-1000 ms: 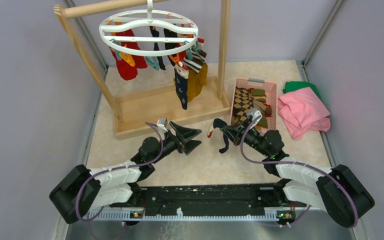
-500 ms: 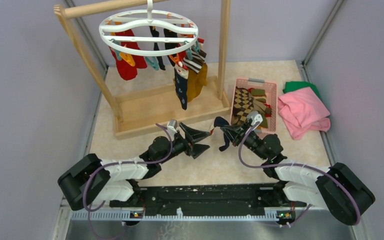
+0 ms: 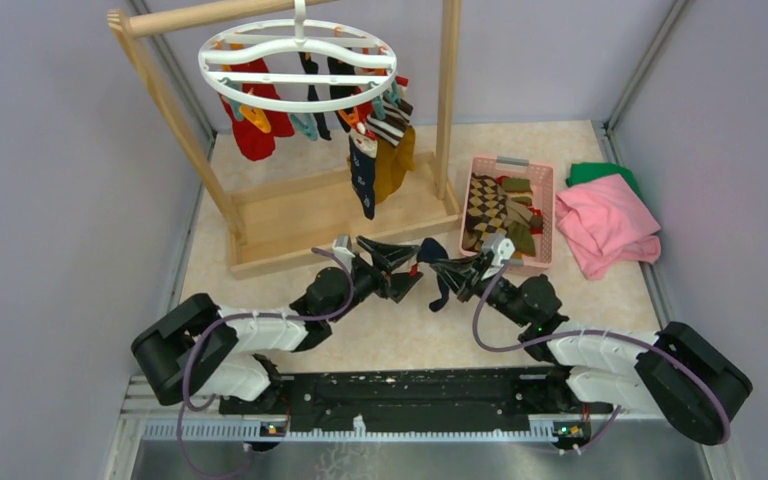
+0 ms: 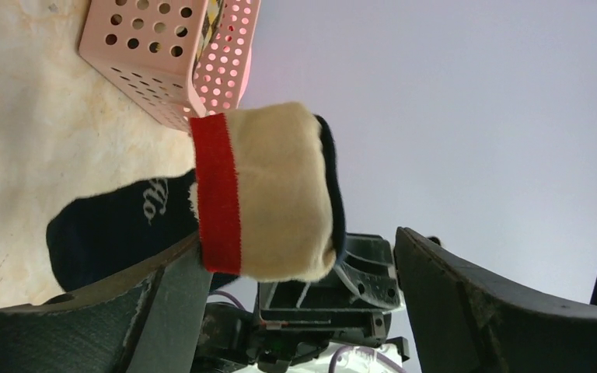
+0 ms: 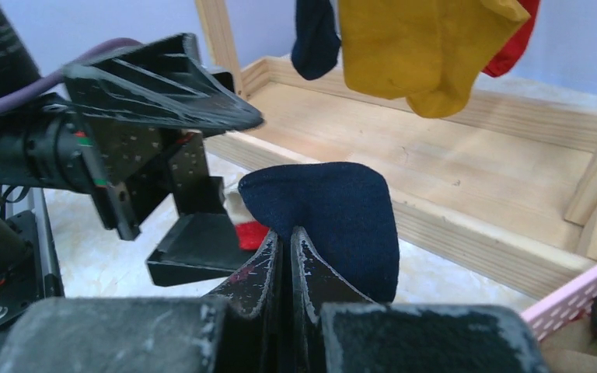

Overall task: Clip the socks to the hanger
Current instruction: Pick up the sock from the bin.

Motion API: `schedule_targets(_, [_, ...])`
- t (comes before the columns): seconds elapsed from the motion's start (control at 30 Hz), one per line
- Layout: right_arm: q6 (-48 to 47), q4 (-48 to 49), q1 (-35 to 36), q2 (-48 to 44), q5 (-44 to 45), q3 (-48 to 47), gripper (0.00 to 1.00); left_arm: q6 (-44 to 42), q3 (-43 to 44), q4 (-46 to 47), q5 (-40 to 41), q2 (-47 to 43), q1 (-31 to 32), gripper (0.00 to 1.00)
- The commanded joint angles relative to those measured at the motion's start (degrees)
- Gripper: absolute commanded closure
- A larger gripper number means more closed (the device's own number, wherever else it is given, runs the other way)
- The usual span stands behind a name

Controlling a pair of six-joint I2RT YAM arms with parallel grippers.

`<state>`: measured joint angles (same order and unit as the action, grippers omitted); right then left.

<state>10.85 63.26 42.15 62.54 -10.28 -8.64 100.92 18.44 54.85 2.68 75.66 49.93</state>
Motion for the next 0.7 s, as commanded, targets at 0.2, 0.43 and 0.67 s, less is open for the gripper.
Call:
schedule_targets(0.2, [-7.2,3.4,3.6,-2.2,-1.2,1.2,1.0,-1.5,-2.1,10.7,6.3,1.5,-1.6,0.39])
schedule_targets(0.43, [-7.9,2.1,3.8,-1.1,-3.4,0.4,1.0,-12.8,-1.8,-0.7,10.3,-8.4,-2.1,0.49])
schedule_targets(0.67, [-8.8,2.5,4.9,0.3,-5.3,-0.2,1.0,-21.6,-0.4,-4.6,9.3,-12.6,-2.3,0.64])
